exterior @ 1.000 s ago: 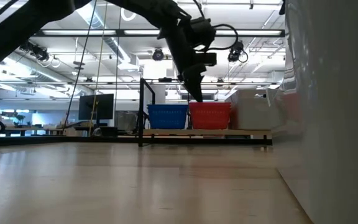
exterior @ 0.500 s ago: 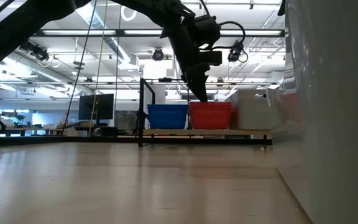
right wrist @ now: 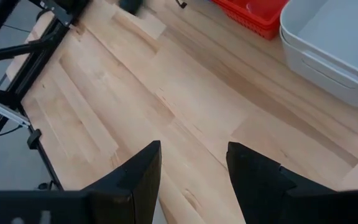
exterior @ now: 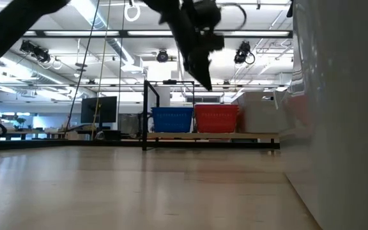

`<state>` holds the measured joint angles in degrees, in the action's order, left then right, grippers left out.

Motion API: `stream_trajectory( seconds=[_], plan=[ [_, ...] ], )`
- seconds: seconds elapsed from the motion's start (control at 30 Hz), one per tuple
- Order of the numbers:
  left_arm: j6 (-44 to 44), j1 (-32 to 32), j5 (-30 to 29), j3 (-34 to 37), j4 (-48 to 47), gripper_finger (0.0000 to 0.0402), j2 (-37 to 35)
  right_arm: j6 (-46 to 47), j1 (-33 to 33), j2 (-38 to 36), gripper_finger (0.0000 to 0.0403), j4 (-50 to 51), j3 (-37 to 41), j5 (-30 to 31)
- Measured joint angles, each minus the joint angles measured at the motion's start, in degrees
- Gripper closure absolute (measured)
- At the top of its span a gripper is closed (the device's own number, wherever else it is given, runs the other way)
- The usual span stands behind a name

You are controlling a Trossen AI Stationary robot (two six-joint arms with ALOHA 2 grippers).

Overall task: Stack baskets on shelf by color
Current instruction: Stack the blue bin on the blue bin on the shelf

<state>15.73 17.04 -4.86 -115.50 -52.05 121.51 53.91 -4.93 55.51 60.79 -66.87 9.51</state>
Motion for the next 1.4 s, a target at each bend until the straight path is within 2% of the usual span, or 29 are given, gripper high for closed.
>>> stream_trajectory(
  seconds=[0.13, 0.4, 0.7, 0.87, 0.97, 1.13, 1.27, 1.4],
  plan=[
    [-5.24, -1.5, 2.11, -0.03, -2.65, 0.0385, -5.05, 3.56, 0.0, 0.0, 0.0215, 3.68, 0.0, -2.96],
    [-11.42, -10.07, 8.27, -0.09, -5.73, 0.0329, -10.8, 9.76, -2.65, 0.81, 0.0215, 21.31, 0.0, -9.38],
    [-23.2, -22.21, 8.63, -0.05, -4.19, 0.0271, -11.37, 11.96, -12.65, 1.99, 0.0215, 18.64, 4.67, -19.16],
    [-36.24, -26.75, 1.95, -0.05, -0.01, 0.0255, -11.37, 9.29, -20.29, 2.68, 0.0215, 12.53, 10.24, -22.78],
    [-45.76, -28.99, -3.38, -0.05, 1.9, 0.0253, -11.37, 13.03, -24.56, 2.67, 0.0215, 9.18, 13.26, -24.5],
    [-57.91, -32.78, -11.92, -0.05, 3.42, 0.0259, -11.37, 21.74, -32.26, 2.62, 0.0215, 3.7, 16.97, -23.63],
    [-64.23, -35.83, -17.22, -0.05, 3.7, 0.0259, -11.37, 25.07, -37.72, 2.62, 0.0215, -1.53, 20.18, -22.82],
    [-66.77, -38.1, -19.32, -0.05, 4.19, 0.0263, -11.37, 31.8, -42.53, 2.62, 0.0215, -2.19, 22.21, -22.01]
  ],
)
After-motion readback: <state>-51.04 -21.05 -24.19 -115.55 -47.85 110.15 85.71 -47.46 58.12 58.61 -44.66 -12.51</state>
